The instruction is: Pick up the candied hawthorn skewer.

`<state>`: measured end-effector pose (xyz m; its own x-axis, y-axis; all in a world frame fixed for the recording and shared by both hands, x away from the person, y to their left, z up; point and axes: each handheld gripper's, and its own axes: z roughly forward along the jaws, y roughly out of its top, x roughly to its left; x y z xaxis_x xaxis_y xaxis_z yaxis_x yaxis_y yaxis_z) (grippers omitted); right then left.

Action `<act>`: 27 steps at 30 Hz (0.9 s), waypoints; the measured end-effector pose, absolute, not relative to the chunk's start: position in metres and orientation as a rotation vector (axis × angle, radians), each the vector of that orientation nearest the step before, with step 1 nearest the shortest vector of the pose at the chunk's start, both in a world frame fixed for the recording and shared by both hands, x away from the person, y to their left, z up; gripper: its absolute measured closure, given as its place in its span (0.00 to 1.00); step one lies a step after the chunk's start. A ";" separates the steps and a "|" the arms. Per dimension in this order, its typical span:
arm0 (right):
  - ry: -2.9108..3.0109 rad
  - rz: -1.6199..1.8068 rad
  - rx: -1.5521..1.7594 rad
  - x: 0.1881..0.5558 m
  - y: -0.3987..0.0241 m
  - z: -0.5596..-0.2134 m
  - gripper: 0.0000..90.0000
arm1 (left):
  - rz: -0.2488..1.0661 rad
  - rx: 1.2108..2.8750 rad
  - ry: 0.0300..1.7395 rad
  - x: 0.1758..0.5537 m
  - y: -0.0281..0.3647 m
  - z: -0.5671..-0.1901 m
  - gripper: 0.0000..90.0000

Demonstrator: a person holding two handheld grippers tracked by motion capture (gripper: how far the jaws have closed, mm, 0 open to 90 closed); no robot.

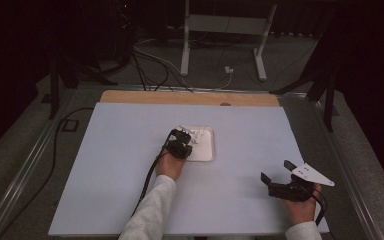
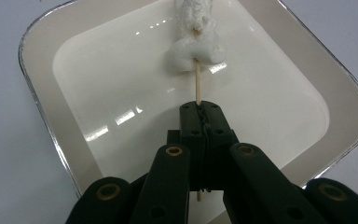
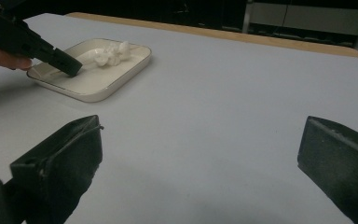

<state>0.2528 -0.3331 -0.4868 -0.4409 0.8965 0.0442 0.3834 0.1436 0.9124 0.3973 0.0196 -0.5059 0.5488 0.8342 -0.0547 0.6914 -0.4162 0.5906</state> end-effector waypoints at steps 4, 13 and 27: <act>1.898 1.274 1.225 0.253 -0.334 -0.487 0.00 | 0.342 2.202 1.194 0.392 0.022 -0.501 1.00; 1.904 1.276 1.227 0.254 -0.333 -0.487 0.00 | 0.367 2.146 1.150 0.383 0.034 -0.487 1.00; 1.899 1.340 1.249 0.256 -0.330 -0.486 0.00 | 0.355 2.076 1.083 0.365 0.055 -0.474 1.00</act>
